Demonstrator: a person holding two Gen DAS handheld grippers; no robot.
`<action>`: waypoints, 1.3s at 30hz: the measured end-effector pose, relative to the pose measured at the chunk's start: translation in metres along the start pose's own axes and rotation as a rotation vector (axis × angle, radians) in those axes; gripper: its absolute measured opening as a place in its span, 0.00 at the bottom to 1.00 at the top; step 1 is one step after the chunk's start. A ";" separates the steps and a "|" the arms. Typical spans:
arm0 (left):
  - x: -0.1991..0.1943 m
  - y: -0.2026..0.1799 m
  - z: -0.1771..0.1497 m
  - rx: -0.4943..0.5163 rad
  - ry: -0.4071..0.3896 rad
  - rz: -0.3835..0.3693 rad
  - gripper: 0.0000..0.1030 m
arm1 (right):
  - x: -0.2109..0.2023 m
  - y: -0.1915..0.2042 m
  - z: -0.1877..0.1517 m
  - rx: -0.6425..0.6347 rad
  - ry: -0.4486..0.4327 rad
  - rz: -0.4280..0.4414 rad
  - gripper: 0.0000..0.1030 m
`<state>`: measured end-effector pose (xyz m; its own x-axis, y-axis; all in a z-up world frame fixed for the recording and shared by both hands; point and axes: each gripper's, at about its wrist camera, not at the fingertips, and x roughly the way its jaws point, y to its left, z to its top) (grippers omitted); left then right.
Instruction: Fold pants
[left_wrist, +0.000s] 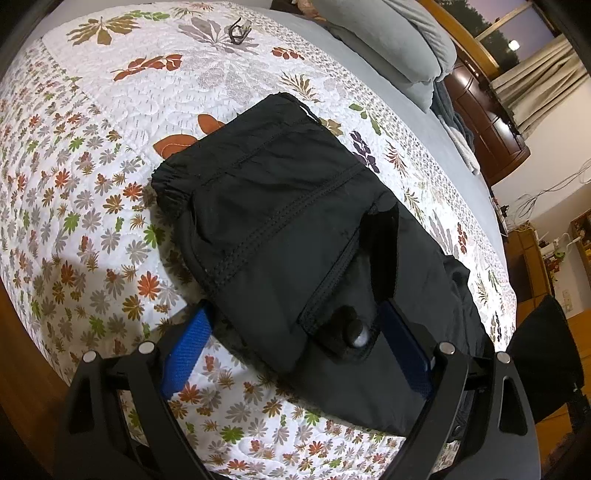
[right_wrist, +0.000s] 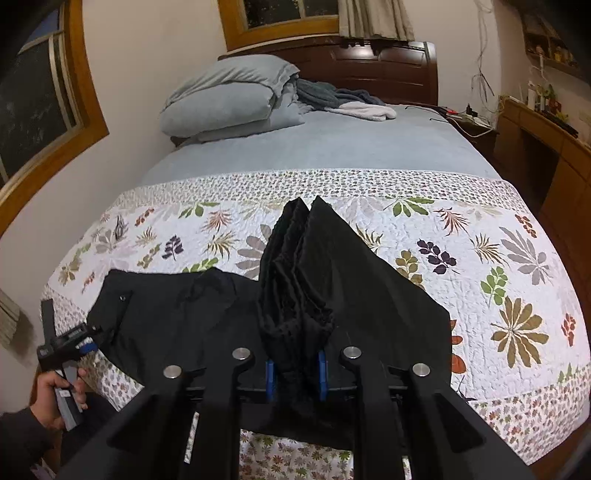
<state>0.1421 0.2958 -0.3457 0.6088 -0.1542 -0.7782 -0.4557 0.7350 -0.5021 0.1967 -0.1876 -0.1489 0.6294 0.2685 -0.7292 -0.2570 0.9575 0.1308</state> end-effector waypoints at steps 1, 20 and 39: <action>0.000 0.000 0.000 -0.001 -0.002 -0.002 0.87 | 0.003 0.002 -0.001 -0.007 0.007 0.000 0.16; -0.009 0.008 -0.002 -0.010 -0.021 -0.054 0.87 | 0.110 0.105 -0.080 -0.464 0.230 -0.153 0.16; -0.007 0.009 0.000 -0.016 -0.011 -0.056 0.87 | 0.063 0.073 -0.059 -0.199 0.213 0.207 0.73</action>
<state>0.1335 0.3032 -0.3448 0.6405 -0.1877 -0.7447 -0.4313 0.7144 -0.5510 0.1745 -0.1073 -0.2251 0.3877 0.4064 -0.8274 -0.5139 0.8404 0.1720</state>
